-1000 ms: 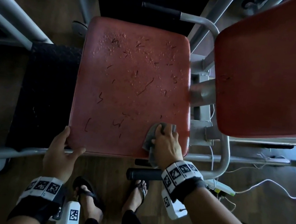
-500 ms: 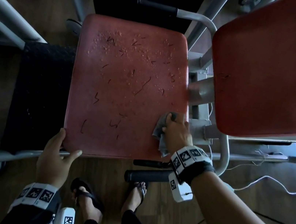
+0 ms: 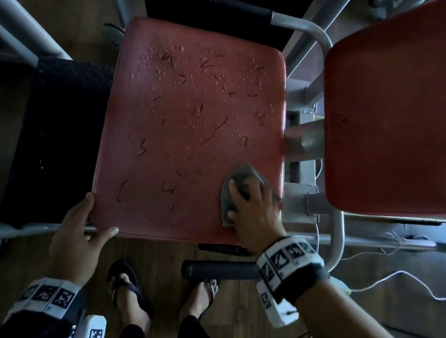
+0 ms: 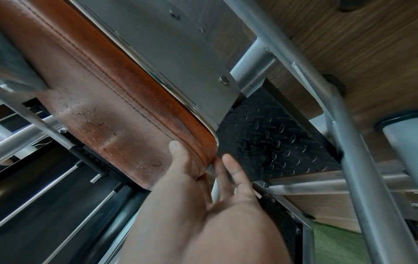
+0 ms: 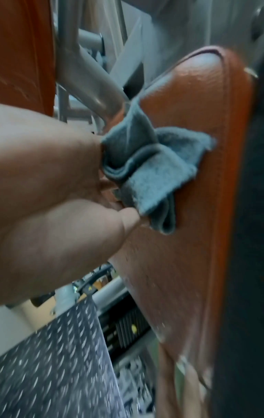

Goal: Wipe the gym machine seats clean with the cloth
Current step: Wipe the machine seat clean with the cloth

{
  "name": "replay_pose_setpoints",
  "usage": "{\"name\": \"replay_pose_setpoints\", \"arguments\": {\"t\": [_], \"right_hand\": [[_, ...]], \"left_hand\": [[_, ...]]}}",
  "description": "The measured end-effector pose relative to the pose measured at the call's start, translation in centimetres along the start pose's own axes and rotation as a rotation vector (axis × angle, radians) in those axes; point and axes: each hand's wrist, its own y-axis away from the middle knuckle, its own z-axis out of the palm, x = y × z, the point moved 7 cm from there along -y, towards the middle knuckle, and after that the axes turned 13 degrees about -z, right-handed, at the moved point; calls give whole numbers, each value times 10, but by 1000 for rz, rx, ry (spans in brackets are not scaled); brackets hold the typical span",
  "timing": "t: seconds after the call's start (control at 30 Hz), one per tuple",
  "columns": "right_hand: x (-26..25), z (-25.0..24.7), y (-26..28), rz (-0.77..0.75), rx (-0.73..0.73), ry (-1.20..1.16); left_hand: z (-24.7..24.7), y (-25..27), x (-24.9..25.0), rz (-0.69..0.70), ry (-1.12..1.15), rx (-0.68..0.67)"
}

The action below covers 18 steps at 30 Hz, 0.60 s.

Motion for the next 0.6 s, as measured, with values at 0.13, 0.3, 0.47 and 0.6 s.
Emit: {"name": "replay_pose_setpoints", "arguments": {"t": [0.13,0.3,0.47,0.6], "right_hand": [[1,14,-4,-109,-75,16],[46,-2,-43,53,-56,1],[89,-15,-68,179,-34,-81],[102,-30,-39,339,121,-357]], "left_hand": [[-1,-1,0,-15,1,-10],[-1,1,3,-55,-9,-38],[-2,3,5,-60,-34,-11],[-1,4,8,-54,-36,-7]]}}
